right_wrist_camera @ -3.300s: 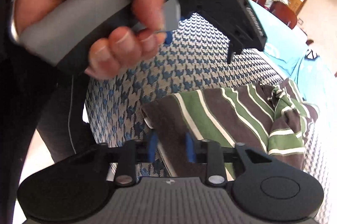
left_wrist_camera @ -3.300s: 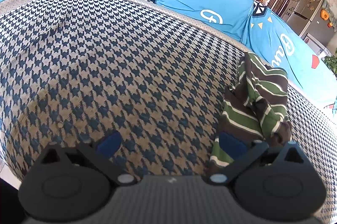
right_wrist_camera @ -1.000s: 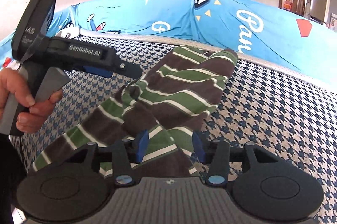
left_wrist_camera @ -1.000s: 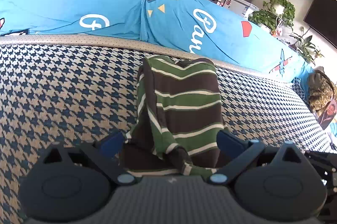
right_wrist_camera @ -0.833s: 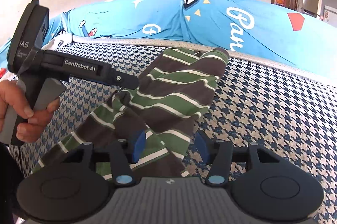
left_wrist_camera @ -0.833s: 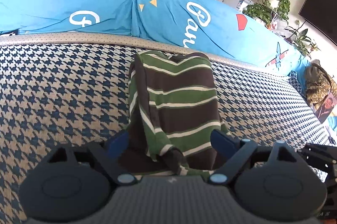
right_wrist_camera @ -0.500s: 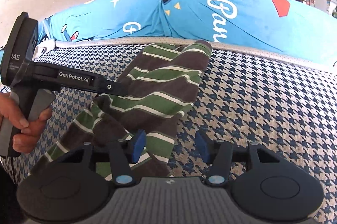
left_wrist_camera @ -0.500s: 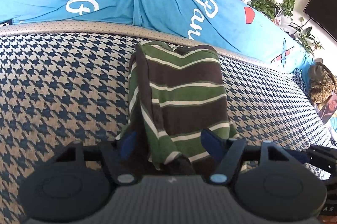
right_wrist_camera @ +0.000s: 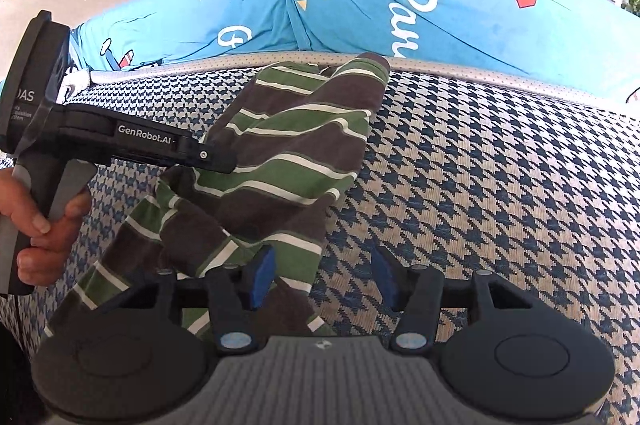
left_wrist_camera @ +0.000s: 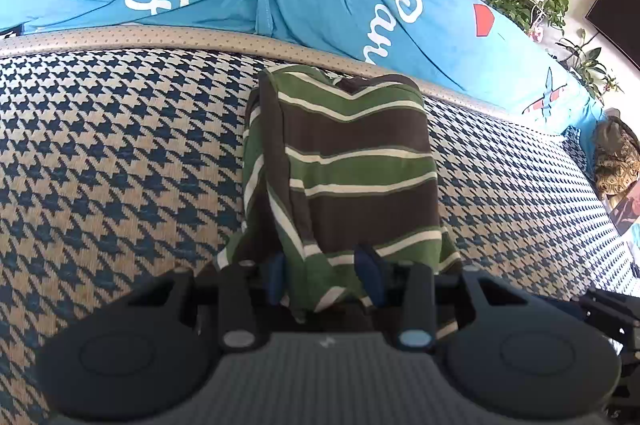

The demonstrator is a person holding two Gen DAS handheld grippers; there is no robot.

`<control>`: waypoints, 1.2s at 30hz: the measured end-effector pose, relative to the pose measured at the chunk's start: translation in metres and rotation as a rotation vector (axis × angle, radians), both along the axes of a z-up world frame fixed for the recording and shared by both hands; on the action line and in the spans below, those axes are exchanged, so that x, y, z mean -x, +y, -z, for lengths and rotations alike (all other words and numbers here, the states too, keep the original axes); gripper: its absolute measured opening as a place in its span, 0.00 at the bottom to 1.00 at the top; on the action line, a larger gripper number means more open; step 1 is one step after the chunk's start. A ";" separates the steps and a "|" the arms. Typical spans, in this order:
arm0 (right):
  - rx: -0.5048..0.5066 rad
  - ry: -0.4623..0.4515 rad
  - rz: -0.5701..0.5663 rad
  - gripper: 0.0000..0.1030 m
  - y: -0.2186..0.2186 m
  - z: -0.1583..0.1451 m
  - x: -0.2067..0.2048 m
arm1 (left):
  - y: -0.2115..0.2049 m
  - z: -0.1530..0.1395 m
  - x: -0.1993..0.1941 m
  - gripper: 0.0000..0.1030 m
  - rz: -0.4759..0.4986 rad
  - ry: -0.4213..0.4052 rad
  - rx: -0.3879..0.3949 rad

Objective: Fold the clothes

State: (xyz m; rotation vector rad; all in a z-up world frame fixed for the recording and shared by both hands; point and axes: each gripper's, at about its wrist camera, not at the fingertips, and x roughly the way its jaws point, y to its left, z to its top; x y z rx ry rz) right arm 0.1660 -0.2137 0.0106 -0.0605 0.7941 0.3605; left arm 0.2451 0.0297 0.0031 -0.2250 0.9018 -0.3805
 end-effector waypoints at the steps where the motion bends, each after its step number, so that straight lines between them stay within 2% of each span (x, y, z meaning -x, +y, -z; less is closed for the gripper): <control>1: 0.003 -0.001 0.000 0.52 0.000 0.000 0.000 | 0.000 -0.002 0.001 0.36 -0.001 0.000 -0.008; 5: 0.009 0.002 0.001 0.52 0.001 0.000 0.000 | -0.006 -0.009 0.012 0.36 0.004 -0.052 -0.112; 12: 0.018 0.005 -0.008 0.52 0.004 0.001 0.001 | -0.012 -0.003 0.015 0.36 0.039 -0.027 -0.115; 15: 0.016 0.004 -0.009 0.52 0.004 0.001 0.001 | -0.009 0.003 0.010 0.36 0.021 -0.004 -0.088; 19: 0.020 0.011 -0.012 0.52 0.005 0.002 0.001 | -0.005 0.005 0.004 0.34 -0.010 -0.013 -0.040; 21: 0.024 0.008 -0.019 0.52 0.006 0.002 0.002 | -0.007 0.002 0.005 0.24 -0.020 -0.037 -0.064; 24: 0.027 0.007 -0.018 0.52 0.007 0.003 0.001 | -0.009 -0.002 0.007 0.18 -0.036 -0.075 -0.102; 31: 0.007 0.024 -0.019 0.52 0.007 0.005 0.001 | -0.014 -0.011 0.010 0.14 -0.073 -0.162 -0.188; 36: -0.050 0.041 -0.062 0.52 0.013 0.006 0.003 | -0.017 -0.017 0.013 0.14 -0.099 -0.224 -0.250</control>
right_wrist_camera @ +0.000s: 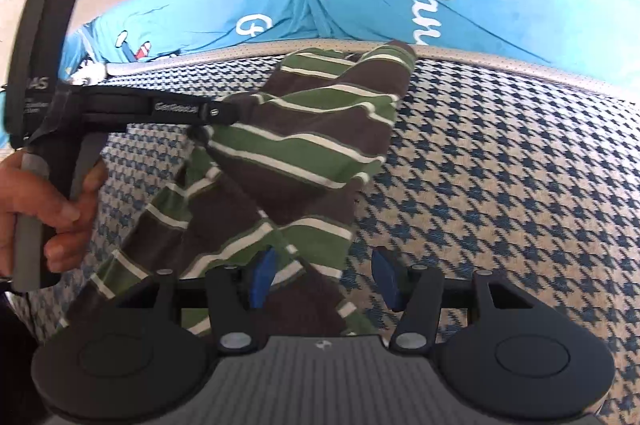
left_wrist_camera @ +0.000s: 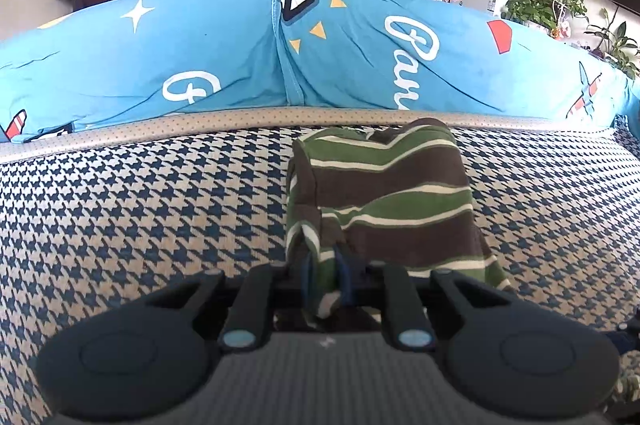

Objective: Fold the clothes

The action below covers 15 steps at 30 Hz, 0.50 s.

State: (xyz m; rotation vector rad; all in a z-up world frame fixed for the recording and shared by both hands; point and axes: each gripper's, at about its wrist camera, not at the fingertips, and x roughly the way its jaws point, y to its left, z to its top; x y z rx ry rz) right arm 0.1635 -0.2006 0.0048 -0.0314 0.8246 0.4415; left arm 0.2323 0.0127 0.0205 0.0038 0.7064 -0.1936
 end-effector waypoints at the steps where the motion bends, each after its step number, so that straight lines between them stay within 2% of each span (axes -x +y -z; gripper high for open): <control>1: -0.008 0.004 -0.010 0.52 0.002 0.000 0.000 | 0.000 0.000 -0.001 0.14 -0.004 -0.004 -0.011; 7: -0.030 0.018 -0.056 0.52 0.019 0.004 0.001 | 0.005 0.008 -0.012 0.14 -0.026 0.004 -0.037; 15: -0.034 0.040 -0.056 0.52 0.025 0.007 -0.004 | 0.017 0.024 -0.026 0.14 -0.063 0.061 -0.008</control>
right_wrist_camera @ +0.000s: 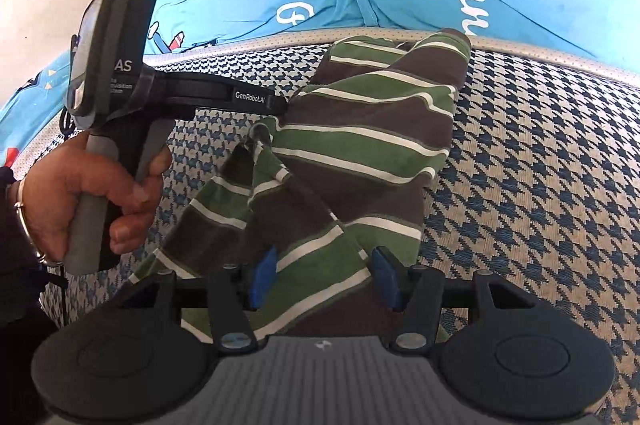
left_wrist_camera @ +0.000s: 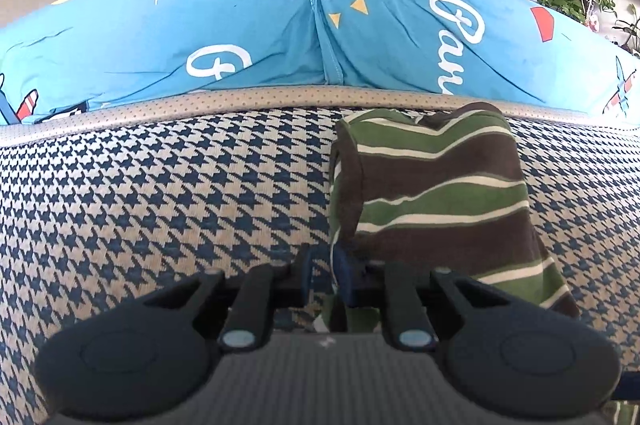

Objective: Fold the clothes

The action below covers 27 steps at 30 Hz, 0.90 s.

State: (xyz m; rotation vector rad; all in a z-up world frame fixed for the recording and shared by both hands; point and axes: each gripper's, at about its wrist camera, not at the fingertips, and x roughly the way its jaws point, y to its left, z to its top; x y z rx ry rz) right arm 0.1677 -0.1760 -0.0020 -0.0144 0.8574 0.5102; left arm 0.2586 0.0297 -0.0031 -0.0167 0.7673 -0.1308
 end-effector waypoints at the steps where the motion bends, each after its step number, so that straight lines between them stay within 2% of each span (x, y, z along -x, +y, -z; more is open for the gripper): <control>1: -0.001 0.001 0.003 0.52 -0.001 0.000 0.000 | 0.002 0.001 -0.001 0.15 -0.006 0.005 0.017; 4: -0.011 -0.001 0.018 0.52 -0.007 -0.002 -0.001 | 0.007 0.001 -0.001 0.19 -0.019 0.008 0.045; 6: -0.020 -0.006 0.033 0.52 -0.012 -0.004 -0.001 | 0.009 -0.002 0.002 0.34 -0.039 -0.002 0.043; 9: -0.037 -0.026 0.072 0.52 -0.025 -0.011 0.000 | 0.016 -0.011 0.008 0.44 -0.062 -0.028 0.074; 15: -0.026 -0.033 0.166 0.53 -0.053 -0.018 0.004 | 0.017 -0.024 0.025 0.53 -0.039 -0.034 0.132; 19: 0.010 -0.035 0.176 0.53 -0.065 -0.019 0.009 | 0.003 -0.028 0.035 0.59 0.022 -0.024 0.127; 21: 0.029 -0.031 0.174 0.53 -0.073 -0.018 0.014 | -0.004 -0.028 0.040 0.66 0.048 -0.020 0.121; 27: 0.067 0.009 0.162 0.53 -0.093 -0.012 0.030 | -0.018 -0.024 0.051 0.70 0.098 -0.012 0.075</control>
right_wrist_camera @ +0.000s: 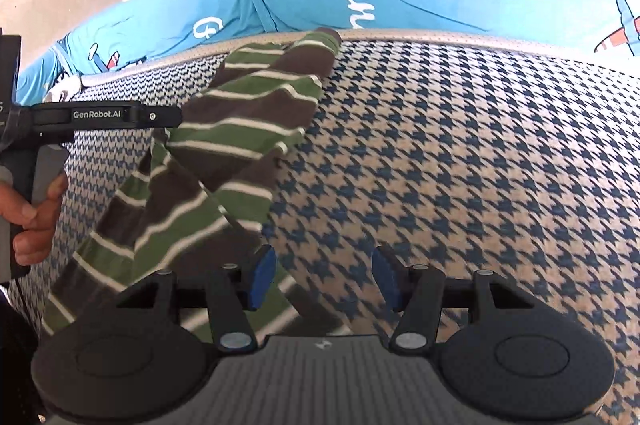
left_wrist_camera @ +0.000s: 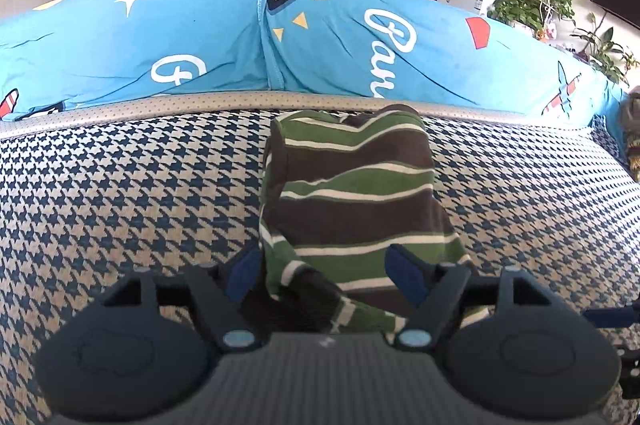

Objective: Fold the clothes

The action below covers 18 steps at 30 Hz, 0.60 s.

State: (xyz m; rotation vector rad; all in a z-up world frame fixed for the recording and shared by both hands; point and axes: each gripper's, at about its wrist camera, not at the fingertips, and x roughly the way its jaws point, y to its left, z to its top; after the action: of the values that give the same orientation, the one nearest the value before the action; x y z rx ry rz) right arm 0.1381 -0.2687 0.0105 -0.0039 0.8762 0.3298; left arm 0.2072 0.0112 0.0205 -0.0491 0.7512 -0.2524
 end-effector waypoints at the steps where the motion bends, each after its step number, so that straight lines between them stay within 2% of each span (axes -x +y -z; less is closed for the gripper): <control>1: 0.009 0.007 0.000 0.53 -0.002 0.001 0.003 | -0.001 0.002 0.001 0.71 0.002 0.005 -0.008; 10: 0.069 0.027 0.003 0.53 -0.006 0.007 0.029 | -0.008 0.020 0.006 0.71 0.011 0.034 -0.098; 14: 0.093 0.012 -0.015 0.51 0.000 0.010 0.033 | -0.003 0.025 0.005 0.72 -0.018 0.044 -0.102; 16: 0.102 0.003 -0.021 0.43 0.002 0.011 0.035 | 0.000 0.025 0.005 0.74 -0.031 0.040 -0.107; 18: 0.097 -0.006 -0.031 0.26 0.004 0.011 0.037 | 0.002 0.025 0.006 0.76 -0.045 0.036 -0.111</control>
State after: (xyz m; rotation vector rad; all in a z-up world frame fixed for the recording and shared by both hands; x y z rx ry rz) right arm 0.1016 -0.2648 -0.0004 -0.1085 0.8866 0.3158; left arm 0.2011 0.0135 -0.0044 0.0343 0.7976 -0.1667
